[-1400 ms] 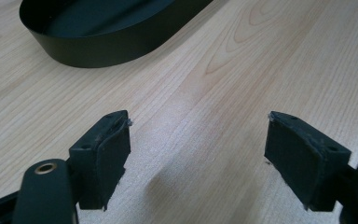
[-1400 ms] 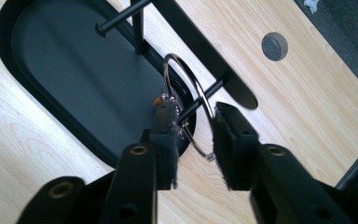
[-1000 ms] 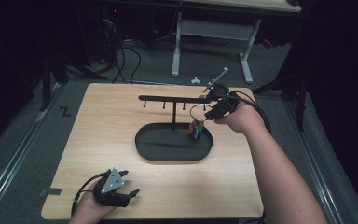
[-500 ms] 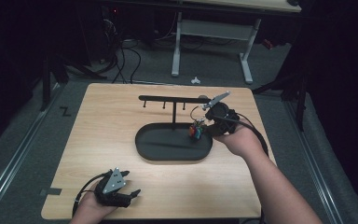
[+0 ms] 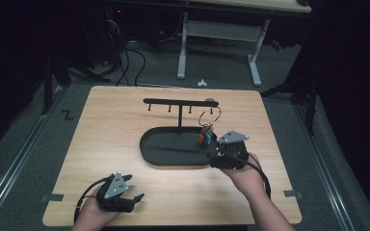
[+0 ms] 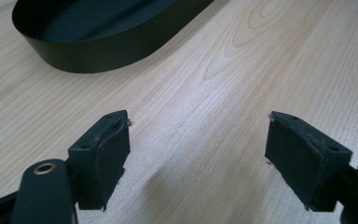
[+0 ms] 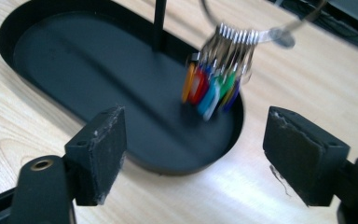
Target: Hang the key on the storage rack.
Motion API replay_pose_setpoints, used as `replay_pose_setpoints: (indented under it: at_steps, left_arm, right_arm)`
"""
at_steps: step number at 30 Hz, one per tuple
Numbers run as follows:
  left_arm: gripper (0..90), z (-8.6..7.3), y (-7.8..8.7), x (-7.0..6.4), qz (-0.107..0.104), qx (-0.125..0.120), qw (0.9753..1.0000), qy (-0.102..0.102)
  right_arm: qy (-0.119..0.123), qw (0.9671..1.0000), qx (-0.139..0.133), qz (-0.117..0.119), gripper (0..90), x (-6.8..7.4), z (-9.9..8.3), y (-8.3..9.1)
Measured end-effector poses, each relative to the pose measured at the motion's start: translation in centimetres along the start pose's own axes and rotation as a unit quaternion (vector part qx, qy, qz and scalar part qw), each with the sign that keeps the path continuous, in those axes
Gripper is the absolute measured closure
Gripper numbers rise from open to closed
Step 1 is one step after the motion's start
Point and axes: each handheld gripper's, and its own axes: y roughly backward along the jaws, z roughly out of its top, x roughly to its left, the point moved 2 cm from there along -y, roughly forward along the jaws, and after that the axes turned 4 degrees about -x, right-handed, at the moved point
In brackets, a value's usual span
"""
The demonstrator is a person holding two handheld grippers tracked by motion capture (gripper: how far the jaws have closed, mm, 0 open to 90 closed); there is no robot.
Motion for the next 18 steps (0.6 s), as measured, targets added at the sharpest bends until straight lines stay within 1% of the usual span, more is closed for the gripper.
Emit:
replay_pose_setpoints:
  at_steps: [1, 3, 4, 6, 7, 8, 9, 10, 11, 12, 14, 16, 18]
  left_arm:
    - [22.3, 0.0, 0.0, 0.0, 0.001, -0.001, 1.0000, 0.001]
    - [22.3, 0.0, 0.0, 0.0, 0.001, -0.001, 1.0000, 0.001]
    - [22.3, 0.0, 0.0, 0.0, 0.001, 0.000, 1.0000, 0.000]
    - [22.3, 0.0, -0.1, 0.0, 0.001, 0.001, 1.0000, -0.001]
    - [22.3, 0.0, -0.1, 0.0, 0.001, 0.002, 1.0000, -0.001]
    - [22.3, 0.0, -0.2, 0.0, 0.002, 0.002, 1.0000, -0.002]
    - [22.3, 0.0, -0.2, 0.0, 0.003, 0.000, 1.0000, -0.001]
    - [22.2, 0.0, -0.1, 0.0, 0.004, -0.003, 1.0000, 0.001]
    - [22.2, 0.1, -0.1, 0.0, 0.004, -0.006, 1.0000, 0.004]
    - [22.1, 0.1, 0.0, 0.0, 0.005, -0.010, 0.9999, 0.007]
    - [22.0, 0.1, 0.0, 0.1, 0.008, -0.012, 0.9998, 0.009]
    - [22.0, 0.1, 0.0, 0.2, 0.011, -0.011, 0.9998, 0.014]
    - [22.0, 0.0, 0.0, 0.3, 0.013, -0.011, 0.9997, 0.019]
  right_arm:
    - [-0.010, 0.9999, -0.007, 0.001, 20.5, 0.1, -1.0, -0.2]
    - [-0.021, 0.9996, -0.016, -0.002, 19.0, 0.4, -3.0, -0.4]
    - [-0.027, 0.9994, -0.022, 0.000, 18.4, 0.5, -4.0, -0.6]
    - [-0.049, 0.9984, -0.028, 0.007, 18.3, 0.9, -6.2, -0.8]
    - [-0.049, 0.9983, -0.029, 0.010, 18.3, 1.2, -7.4, -1.0]
    - [-0.047, 0.9981, -0.032, 0.022, 18.3, 1.5, -8.5, -1.1]
    - [-0.043, 0.9978, -0.039, 0.032, 18.5, 1.9, -9.7, -1.1]
    - [-0.042, 0.9974, -0.049, 0.033, 19.7, 2.1, -10.7, -0.9]
    - [-0.045, 0.9972, -0.045, 0.040, 20.4, 2.3, -11.3, -0.6]
    - [-0.048, 0.9966, -0.043, 0.051, 19.8, 2.4, -11.2, -0.3]
    - [-0.042, 0.9964, -0.062, 0.038, 19.7, 2.4, -10.8, 0.3]
    - [-0.038, 0.9959, -0.075, 0.032, 19.6, 2.4, -10.7, 0.1]
    - [-0.034, 0.9961, -0.065, 0.048, 18.8, 2.7, -10.8, -0.4]
